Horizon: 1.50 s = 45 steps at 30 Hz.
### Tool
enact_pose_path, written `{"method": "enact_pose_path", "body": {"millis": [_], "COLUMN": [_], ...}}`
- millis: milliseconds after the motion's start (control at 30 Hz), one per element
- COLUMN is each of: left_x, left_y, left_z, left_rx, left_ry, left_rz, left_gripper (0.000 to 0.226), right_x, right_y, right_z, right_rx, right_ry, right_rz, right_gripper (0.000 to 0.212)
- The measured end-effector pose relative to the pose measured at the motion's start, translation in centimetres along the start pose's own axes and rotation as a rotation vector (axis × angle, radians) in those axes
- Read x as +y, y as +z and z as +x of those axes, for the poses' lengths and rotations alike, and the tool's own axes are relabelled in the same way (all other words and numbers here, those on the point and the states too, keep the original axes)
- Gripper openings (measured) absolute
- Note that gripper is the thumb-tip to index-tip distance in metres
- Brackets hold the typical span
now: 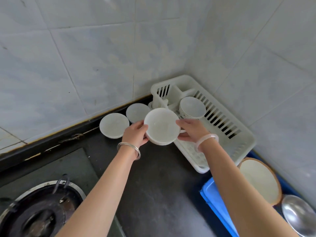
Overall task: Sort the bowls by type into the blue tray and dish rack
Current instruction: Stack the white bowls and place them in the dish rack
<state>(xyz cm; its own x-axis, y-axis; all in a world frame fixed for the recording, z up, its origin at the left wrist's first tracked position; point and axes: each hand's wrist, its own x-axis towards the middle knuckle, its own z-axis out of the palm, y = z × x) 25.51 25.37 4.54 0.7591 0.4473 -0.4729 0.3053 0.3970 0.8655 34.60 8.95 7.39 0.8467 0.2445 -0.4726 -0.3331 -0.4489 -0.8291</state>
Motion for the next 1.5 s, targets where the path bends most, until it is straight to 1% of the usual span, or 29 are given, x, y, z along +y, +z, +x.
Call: {"method": "enact_pose_path", "body": {"millis": [100,133,200,300,467,567,633,733,933,1067,1167,1267,1333,1400,1500], "left_x": [1.4,1.7,2.0,1.7,-0.1,-1.6,-2.6,-4.0,-5.5,-5.9,-6.0,-6.2,-6.3,-6.4,-6.5], "left_y": [4.6,6.1,9.3,13.6,19.5,21.5,22.3,23.2,24.2,24.4,24.5,24.3,24.3,24.3,24.2], "left_z": [0.5,0.8,1.3,2.1,3.3,4.2,4.8,5.5,6.5,6.9,7.0,7.3,7.4,7.4,7.4], "left_rx": [-0.098,-0.126,-0.185,-0.252,-0.307,-0.323,-0.325,-0.304,-0.332,-0.349,-0.359,-0.373,-0.377,-0.384,-0.390], "left_ry": [-0.025,-0.035,-0.050,-0.086,-0.161,-0.250,-0.308,-0.338,-0.344,-0.349,-0.338,-0.324,-0.307,-0.285,-0.268], "left_rz": [0.020,0.038,0.097,0.145,0.283,0.326,0.338,0.364,0.421,0.407,0.408,0.396,0.391,0.400,0.424], "left_gripper": [0.019,0.019,0.027,0.032,0.033,0.035,0.035,0.035,0.036,0.038,0.038,0.038,0.040,0.042,0.042], "right_x": [-0.5,-0.6,-0.3,0.8,3.5,4.6,5.2,5.7,7.0,7.2,7.5,7.9,8.2,8.4,8.2], "right_y": [-4.2,-5.5,-8.1,-11.8,-16.1,-17.1,-17.6,-17.8,-17.7,-17.9,-18.1,-18.0,-18.1,-18.2,-18.1], "right_z": [0.6,0.8,1.3,2.2,3.6,4.7,5.5,6.4,7.7,7.8,8.3,8.3,8.2,8.2,7.8], "right_rx": [0.118,0.149,0.215,0.303,0.339,0.323,0.305,0.263,0.269,0.259,0.254,0.242,0.268,0.284,0.275], "right_ry": [0.029,0.043,0.063,0.086,0.168,0.221,0.239,0.279,0.334,0.352,0.330,0.264,0.216,0.189,0.182], "right_rz": [0.021,0.025,0.050,0.067,0.051,0.010,-0.068,-0.196,-0.264,-0.410,-0.495,-0.656,-0.747,-0.795,-0.841], "right_gripper": [0.021,0.021,0.024,0.030,0.037,0.033,0.038,0.059,0.063,0.060,0.056,0.051,0.046,0.041,0.041]}}
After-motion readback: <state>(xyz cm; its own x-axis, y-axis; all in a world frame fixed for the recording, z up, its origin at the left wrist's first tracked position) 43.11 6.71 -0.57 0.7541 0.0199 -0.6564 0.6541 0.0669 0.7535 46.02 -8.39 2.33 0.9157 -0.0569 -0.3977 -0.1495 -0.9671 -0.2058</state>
